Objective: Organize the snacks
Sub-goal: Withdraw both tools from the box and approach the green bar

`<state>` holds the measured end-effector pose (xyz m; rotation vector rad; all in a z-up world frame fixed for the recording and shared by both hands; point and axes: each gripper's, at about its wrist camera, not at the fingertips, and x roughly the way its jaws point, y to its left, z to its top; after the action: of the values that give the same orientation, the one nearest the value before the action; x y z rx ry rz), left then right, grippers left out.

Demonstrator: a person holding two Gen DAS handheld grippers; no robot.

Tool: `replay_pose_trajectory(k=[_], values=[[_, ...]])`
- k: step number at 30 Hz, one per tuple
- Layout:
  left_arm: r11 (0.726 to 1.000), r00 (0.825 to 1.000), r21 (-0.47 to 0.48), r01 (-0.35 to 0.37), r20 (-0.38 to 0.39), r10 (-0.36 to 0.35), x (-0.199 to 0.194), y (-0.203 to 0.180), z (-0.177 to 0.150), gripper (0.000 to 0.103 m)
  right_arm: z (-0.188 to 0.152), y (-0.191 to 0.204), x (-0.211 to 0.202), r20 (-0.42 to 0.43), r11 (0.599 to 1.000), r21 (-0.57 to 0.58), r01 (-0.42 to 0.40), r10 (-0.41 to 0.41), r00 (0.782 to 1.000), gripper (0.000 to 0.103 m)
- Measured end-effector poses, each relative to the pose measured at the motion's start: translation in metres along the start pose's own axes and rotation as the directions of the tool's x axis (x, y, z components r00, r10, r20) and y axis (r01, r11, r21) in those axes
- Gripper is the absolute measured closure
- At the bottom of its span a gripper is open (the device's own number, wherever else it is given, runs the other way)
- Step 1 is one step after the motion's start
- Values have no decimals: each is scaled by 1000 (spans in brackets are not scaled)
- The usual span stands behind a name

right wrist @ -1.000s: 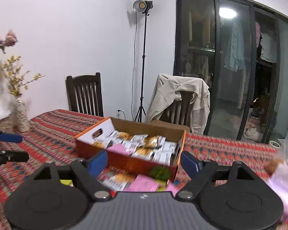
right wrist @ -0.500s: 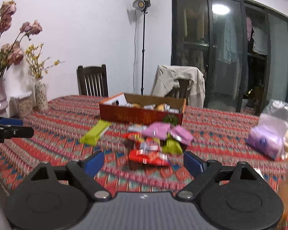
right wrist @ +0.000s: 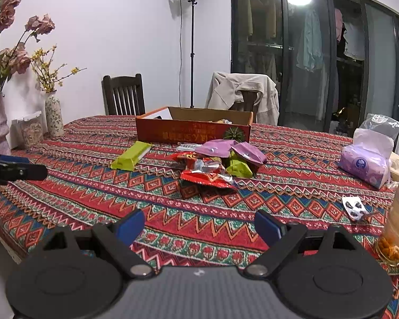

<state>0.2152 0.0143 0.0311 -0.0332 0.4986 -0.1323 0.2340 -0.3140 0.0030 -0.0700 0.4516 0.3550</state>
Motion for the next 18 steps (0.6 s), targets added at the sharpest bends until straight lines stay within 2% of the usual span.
replay_pose_trajectory(k=[10,18], values=[[1000,1000,-4,1,-25,-1,32,8,14,12,10,-4,28,-23,1000,3,-14,14,1000,14],[999,999,-49,22,-47,-24,84,21,32,12,30,-10,67,-30,1000,-14,-22,22,999,14]])
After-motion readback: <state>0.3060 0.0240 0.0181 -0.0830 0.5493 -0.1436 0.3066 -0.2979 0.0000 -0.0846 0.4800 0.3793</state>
